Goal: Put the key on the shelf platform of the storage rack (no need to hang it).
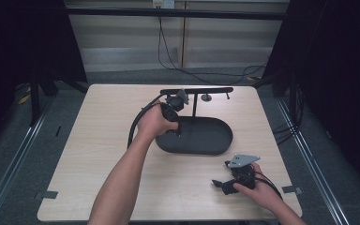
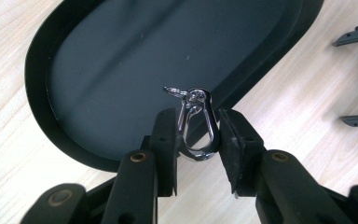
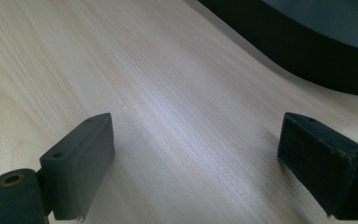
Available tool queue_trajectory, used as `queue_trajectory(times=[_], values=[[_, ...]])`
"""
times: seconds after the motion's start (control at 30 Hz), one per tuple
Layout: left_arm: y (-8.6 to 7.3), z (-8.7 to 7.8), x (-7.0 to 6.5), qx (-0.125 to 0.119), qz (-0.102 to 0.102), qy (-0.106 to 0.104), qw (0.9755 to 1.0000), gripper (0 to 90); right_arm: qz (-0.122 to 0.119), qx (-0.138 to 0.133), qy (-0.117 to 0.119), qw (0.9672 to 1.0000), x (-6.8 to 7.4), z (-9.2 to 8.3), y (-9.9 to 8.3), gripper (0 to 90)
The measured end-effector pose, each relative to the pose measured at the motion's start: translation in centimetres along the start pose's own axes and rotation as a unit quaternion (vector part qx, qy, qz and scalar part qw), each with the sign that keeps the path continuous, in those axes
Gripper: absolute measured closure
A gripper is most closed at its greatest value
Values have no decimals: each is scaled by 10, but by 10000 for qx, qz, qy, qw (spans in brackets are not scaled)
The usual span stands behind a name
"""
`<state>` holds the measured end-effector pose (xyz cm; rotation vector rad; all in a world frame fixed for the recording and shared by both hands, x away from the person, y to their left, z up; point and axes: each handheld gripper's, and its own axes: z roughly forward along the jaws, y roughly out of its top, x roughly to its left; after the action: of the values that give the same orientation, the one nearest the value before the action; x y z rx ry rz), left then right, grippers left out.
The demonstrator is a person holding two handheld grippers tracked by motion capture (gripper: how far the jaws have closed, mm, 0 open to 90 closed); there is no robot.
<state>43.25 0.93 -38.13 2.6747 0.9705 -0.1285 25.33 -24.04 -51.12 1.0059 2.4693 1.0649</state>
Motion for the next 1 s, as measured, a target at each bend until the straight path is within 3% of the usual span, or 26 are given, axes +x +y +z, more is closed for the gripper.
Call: queue_trajectory(times=[1.0], values=[[-2,37,4,-50,72,104,9999,681,2,0,2,10000,0,0,0,103]])
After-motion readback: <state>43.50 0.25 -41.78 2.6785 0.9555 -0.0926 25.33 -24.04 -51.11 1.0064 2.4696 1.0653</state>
